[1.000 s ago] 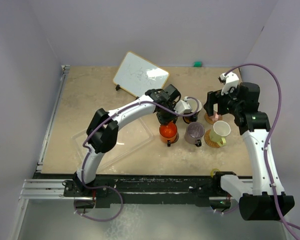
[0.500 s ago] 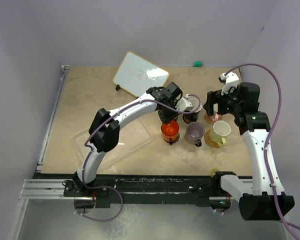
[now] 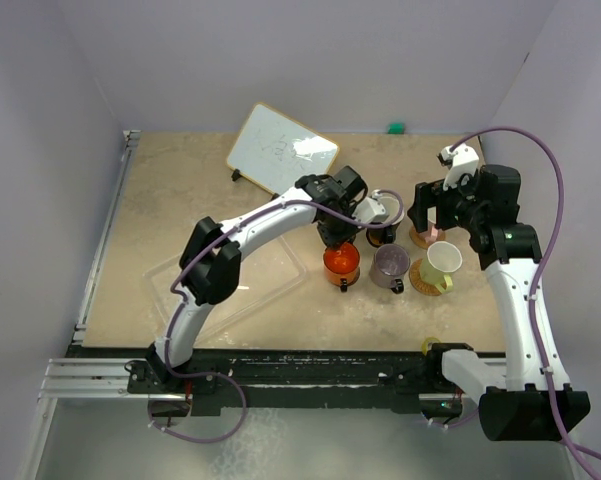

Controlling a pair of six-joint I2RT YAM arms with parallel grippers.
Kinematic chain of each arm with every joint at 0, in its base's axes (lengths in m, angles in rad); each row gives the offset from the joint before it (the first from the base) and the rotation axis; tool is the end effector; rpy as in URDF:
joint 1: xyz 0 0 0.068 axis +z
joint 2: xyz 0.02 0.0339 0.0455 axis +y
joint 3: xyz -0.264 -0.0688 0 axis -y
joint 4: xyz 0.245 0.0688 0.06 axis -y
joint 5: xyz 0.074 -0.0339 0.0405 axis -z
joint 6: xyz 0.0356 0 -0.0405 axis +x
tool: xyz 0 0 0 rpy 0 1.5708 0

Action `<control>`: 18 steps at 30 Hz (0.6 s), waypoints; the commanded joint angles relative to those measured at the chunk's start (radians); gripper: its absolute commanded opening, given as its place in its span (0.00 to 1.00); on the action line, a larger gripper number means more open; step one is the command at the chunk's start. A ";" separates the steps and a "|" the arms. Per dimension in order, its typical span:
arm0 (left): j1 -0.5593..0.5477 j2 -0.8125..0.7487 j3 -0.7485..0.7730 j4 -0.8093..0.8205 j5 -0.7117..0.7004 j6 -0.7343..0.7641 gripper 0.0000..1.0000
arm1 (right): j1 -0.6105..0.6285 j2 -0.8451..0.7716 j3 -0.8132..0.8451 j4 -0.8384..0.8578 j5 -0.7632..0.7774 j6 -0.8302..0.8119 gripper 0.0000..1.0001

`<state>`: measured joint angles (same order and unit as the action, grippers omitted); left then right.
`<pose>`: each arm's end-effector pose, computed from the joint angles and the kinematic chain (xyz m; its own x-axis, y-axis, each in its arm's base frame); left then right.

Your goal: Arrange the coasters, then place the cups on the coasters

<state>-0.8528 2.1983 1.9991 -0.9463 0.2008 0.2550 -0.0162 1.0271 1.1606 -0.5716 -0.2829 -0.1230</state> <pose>0.3051 -0.3601 0.2384 -0.3801 0.8108 -0.4451 0.9177 0.3908 -0.0717 0.2164 0.0064 0.3856 -0.3919 -0.1115 -0.9132 -0.2874 0.9578 0.0064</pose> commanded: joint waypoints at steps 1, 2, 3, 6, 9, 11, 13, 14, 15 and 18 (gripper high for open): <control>-0.009 0.002 0.055 0.023 0.012 -0.038 0.03 | -0.005 -0.022 0.004 0.027 -0.024 0.000 0.88; -0.009 0.003 0.054 0.023 0.012 -0.041 0.03 | -0.005 -0.025 0.004 0.027 -0.024 0.000 0.88; -0.010 0.006 0.056 0.023 0.012 -0.043 0.03 | -0.005 -0.023 0.004 0.027 -0.024 -0.001 0.88; -0.012 0.011 0.058 0.020 0.002 -0.043 0.03 | -0.005 -0.023 0.004 0.027 -0.025 0.000 0.88; -0.012 0.018 0.060 0.021 -0.006 -0.043 0.03 | -0.006 -0.021 0.004 0.026 -0.024 -0.002 0.88; -0.012 0.026 0.066 0.018 -0.006 -0.046 0.03 | -0.005 -0.022 0.005 0.029 -0.025 -0.002 0.88; -0.012 0.032 0.071 0.014 -0.005 -0.047 0.05 | -0.005 -0.023 0.006 0.029 -0.027 -0.003 0.88; -0.012 0.034 0.073 0.012 -0.004 -0.049 0.07 | -0.005 -0.025 0.004 0.029 -0.028 -0.002 0.88; -0.012 0.034 0.074 0.012 -0.006 -0.049 0.08 | -0.005 -0.025 0.004 0.030 -0.030 -0.002 0.88; -0.011 0.031 0.079 0.010 -0.006 -0.049 0.12 | -0.005 -0.024 0.005 0.029 -0.032 -0.002 0.88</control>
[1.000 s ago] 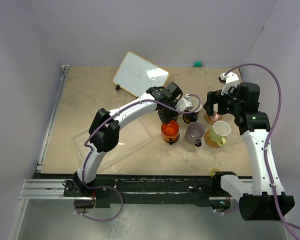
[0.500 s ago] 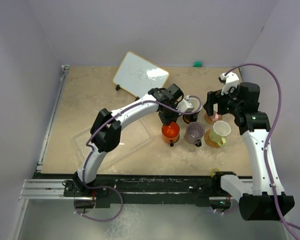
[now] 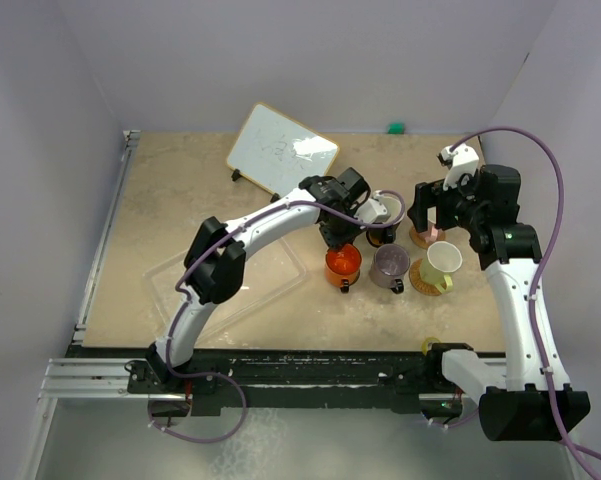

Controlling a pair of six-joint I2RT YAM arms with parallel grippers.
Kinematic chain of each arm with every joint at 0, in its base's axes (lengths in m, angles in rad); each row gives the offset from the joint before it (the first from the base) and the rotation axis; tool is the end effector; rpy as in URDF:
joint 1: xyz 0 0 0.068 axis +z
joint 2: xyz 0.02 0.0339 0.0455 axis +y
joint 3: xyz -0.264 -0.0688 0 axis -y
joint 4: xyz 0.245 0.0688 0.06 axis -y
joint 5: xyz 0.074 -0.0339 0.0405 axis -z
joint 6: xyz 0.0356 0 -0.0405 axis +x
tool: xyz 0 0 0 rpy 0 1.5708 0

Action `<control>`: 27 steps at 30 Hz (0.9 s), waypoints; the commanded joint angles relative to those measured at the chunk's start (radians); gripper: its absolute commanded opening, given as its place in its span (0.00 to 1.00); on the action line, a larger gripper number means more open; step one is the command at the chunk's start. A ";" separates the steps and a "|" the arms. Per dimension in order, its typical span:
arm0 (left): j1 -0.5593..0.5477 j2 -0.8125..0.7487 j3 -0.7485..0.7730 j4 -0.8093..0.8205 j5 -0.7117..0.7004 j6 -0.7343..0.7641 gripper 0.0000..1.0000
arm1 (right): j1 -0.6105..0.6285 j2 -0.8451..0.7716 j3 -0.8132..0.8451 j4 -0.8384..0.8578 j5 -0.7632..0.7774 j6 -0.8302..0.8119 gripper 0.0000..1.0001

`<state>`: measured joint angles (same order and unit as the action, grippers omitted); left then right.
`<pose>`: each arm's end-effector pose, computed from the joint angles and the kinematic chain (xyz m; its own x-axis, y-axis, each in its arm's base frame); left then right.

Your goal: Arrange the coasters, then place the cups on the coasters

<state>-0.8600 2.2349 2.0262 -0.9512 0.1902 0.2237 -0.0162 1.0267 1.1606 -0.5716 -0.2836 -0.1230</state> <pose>0.3070 -0.3669 0.2294 -0.4072 0.8069 -0.4279 0.9064 0.4148 -0.0804 0.2163 0.0065 0.3857 -0.3914 -0.1115 -0.9134 -0.2880 0.9576 0.0066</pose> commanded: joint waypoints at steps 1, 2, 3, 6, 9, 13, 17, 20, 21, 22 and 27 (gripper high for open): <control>-0.005 -0.006 0.053 0.015 0.006 -0.018 0.13 | -0.005 -0.024 0.005 0.028 -0.033 -0.002 0.88; -0.005 -0.008 0.056 0.015 0.006 -0.017 0.15 | -0.005 -0.024 0.005 0.027 -0.035 -0.002 0.88; -0.005 -0.009 0.056 0.015 0.006 -0.017 0.16 | -0.005 -0.022 0.006 0.026 -0.038 -0.003 0.88; -0.004 -0.014 0.060 0.015 0.008 -0.018 0.21 | -0.005 -0.022 0.006 0.025 -0.040 -0.002 0.88; -0.005 -0.021 0.064 0.012 0.015 -0.018 0.27 | -0.005 -0.022 0.007 0.026 -0.039 -0.004 0.88; -0.004 -0.036 0.067 0.008 0.015 -0.016 0.34 | -0.005 -0.024 0.007 0.025 -0.040 -0.004 0.89; -0.004 -0.060 0.069 0.003 0.009 -0.012 0.40 | -0.005 -0.024 0.007 0.025 -0.039 -0.004 0.89; -0.005 -0.084 0.065 -0.002 -0.005 -0.003 0.43 | -0.005 -0.024 0.007 0.024 -0.036 -0.004 0.89; -0.004 -0.091 0.063 -0.002 -0.012 -0.002 0.44 | -0.005 -0.024 0.007 0.024 -0.036 -0.005 0.89; -0.004 -0.101 0.062 -0.001 -0.018 -0.001 0.45 | -0.005 -0.023 0.007 0.024 -0.036 -0.006 0.89; -0.001 -0.150 0.041 -0.006 -0.054 0.014 0.48 | -0.005 -0.022 0.007 0.025 -0.038 -0.006 0.89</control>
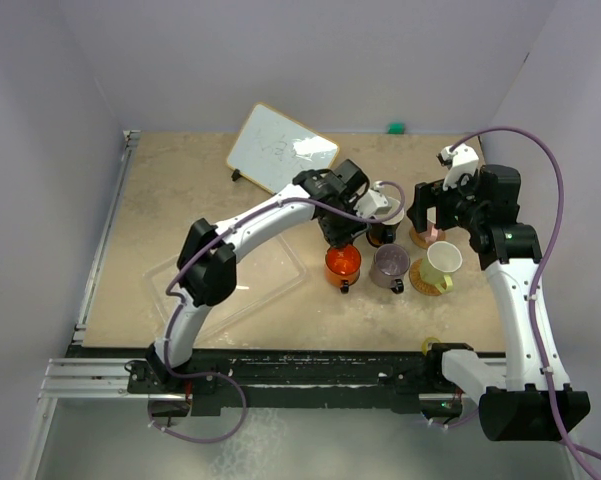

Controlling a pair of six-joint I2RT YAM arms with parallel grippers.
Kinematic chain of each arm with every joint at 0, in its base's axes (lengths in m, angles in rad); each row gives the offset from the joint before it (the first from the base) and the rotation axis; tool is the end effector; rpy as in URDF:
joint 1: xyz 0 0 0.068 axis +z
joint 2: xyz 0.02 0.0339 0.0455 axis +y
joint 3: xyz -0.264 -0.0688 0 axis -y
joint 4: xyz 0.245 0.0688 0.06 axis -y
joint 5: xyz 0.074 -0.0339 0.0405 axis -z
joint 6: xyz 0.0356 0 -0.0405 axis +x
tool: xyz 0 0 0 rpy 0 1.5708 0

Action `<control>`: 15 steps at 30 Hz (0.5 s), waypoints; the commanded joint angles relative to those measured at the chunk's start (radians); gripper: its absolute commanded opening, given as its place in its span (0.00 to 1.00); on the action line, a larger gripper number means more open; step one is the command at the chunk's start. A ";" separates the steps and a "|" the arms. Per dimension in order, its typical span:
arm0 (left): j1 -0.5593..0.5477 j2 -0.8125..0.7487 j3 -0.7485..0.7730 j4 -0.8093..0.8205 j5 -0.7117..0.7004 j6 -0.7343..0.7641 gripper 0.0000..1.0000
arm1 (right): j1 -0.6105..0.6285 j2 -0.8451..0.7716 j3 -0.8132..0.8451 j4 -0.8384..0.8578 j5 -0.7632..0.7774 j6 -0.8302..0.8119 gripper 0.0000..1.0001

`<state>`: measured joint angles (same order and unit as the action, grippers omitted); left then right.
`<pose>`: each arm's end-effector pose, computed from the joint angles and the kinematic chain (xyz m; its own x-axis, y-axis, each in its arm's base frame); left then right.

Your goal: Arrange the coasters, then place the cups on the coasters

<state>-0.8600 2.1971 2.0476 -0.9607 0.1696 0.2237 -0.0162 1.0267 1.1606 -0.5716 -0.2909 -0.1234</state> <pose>0.3050 -0.3635 0.2525 -0.3933 0.7920 -0.4669 0.9057 0.4210 -0.0488 0.2162 0.0067 0.3857 -0.3905 -0.1116 -0.9138 -0.2945 0.9556 0.0092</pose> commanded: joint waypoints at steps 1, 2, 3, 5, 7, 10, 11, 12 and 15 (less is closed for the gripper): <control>-0.002 -0.121 0.014 0.004 -0.042 0.016 0.49 | -0.005 -0.022 0.006 0.025 -0.031 -0.004 0.89; -0.002 -0.133 0.009 0.005 -0.050 0.018 0.49 | -0.005 -0.022 0.005 0.025 -0.031 -0.004 0.89; -0.001 -0.145 0.002 0.006 -0.057 0.020 0.50 | -0.005 -0.022 0.005 0.026 -0.031 -0.005 0.89; 0.002 -0.171 -0.012 0.014 -0.071 0.024 0.51 | -0.006 -0.022 0.005 0.026 -0.032 -0.004 0.89; 0.010 -0.200 -0.030 0.025 -0.082 0.025 0.52 | -0.005 -0.021 0.005 0.025 -0.034 -0.005 0.89; 0.026 -0.241 -0.065 0.043 -0.090 0.025 0.53 | -0.005 -0.020 0.005 0.025 -0.036 -0.004 0.89; 0.037 -0.258 -0.078 0.049 -0.091 0.024 0.53 | -0.005 -0.017 0.005 0.025 -0.036 -0.005 0.89; 0.045 -0.272 -0.090 0.057 -0.094 0.021 0.54 | -0.005 -0.017 0.004 0.025 -0.037 -0.004 0.89; 0.073 -0.310 -0.132 0.086 -0.095 0.017 0.54 | -0.006 -0.014 0.004 0.023 -0.037 -0.004 0.89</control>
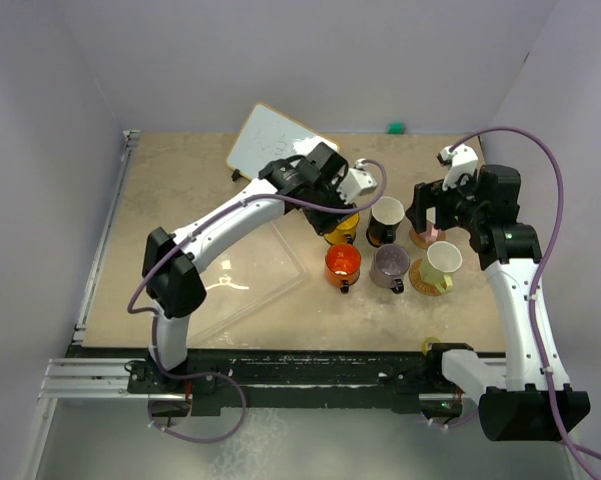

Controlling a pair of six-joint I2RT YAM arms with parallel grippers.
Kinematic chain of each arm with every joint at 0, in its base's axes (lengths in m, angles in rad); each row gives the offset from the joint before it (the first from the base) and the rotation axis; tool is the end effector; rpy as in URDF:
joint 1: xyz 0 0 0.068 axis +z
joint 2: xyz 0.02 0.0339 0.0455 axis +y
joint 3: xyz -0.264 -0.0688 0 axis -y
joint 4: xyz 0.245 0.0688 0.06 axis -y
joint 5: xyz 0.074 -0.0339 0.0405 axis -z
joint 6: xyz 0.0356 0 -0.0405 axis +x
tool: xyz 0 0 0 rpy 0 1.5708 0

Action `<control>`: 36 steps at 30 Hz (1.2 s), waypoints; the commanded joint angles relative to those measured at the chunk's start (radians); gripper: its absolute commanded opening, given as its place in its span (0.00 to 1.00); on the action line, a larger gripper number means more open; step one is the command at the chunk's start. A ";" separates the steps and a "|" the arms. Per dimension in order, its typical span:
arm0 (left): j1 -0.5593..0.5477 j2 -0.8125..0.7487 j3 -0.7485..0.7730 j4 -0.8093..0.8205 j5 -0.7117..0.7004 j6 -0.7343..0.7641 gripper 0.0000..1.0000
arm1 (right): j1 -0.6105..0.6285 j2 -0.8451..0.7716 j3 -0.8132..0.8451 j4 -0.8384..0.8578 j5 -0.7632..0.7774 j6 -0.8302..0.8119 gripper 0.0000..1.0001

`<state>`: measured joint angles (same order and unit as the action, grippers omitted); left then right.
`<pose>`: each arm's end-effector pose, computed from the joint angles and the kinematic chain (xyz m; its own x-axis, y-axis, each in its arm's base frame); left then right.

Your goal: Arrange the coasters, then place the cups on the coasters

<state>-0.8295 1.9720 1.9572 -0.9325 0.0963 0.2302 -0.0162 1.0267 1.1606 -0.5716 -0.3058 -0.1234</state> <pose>0.2898 -0.3216 0.3241 -0.3576 0.7269 -0.5863 0.8768 0.4774 0.0572 0.2161 0.0072 0.3858 -0.3889 -0.1111 -0.9145 -0.3074 0.9515 0.0152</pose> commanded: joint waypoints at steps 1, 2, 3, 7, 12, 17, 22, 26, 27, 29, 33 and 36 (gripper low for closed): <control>0.051 -0.099 -0.054 0.067 -0.025 0.009 0.55 | -0.005 -0.015 0.004 0.022 -0.021 -0.005 0.90; 0.064 -0.114 -0.067 0.077 -0.027 0.006 0.55 | -0.005 -0.016 0.004 0.022 -0.021 -0.005 0.90; 0.078 -0.127 -0.080 0.089 -0.025 0.002 0.55 | -0.005 -0.015 0.004 0.022 -0.020 -0.005 0.90; 0.145 -0.185 -0.136 0.132 -0.014 -0.015 0.58 | -0.005 -0.013 0.002 0.022 -0.017 -0.006 0.91; 0.204 -0.277 -0.232 0.204 -0.041 -0.018 0.64 | -0.006 -0.003 0.001 0.022 -0.004 -0.012 0.92; 0.257 -0.352 -0.324 0.276 -0.052 -0.024 0.70 | -0.005 0.001 0.000 0.024 0.006 -0.018 0.93; 0.326 -0.419 -0.417 0.355 -0.040 -0.054 0.73 | -0.005 0.006 0.000 0.027 0.016 -0.027 0.94; 0.389 -0.478 -0.490 0.427 -0.039 -0.079 0.77 | -0.005 0.004 -0.001 0.027 0.019 -0.030 0.96; 0.403 -0.493 -0.511 0.447 -0.038 -0.085 0.78 | -0.005 0.003 -0.001 0.027 0.019 -0.031 0.96; 0.435 -0.522 -0.553 0.491 -0.037 -0.104 0.81 | -0.005 0.003 -0.001 0.027 0.020 -0.033 0.97; 0.490 -0.574 -0.642 0.585 -0.036 -0.130 0.88 | -0.005 0.001 0.002 0.026 0.026 -0.040 1.00; 0.517 -0.607 -0.701 0.659 -0.038 -0.144 0.95 | -0.005 0.001 0.007 0.023 0.034 -0.044 1.00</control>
<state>-0.3435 1.4292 1.3098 -0.4393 0.0547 0.1326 -0.0162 1.0283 1.1568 -0.5713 -0.2924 -0.1463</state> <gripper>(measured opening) 0.916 0.997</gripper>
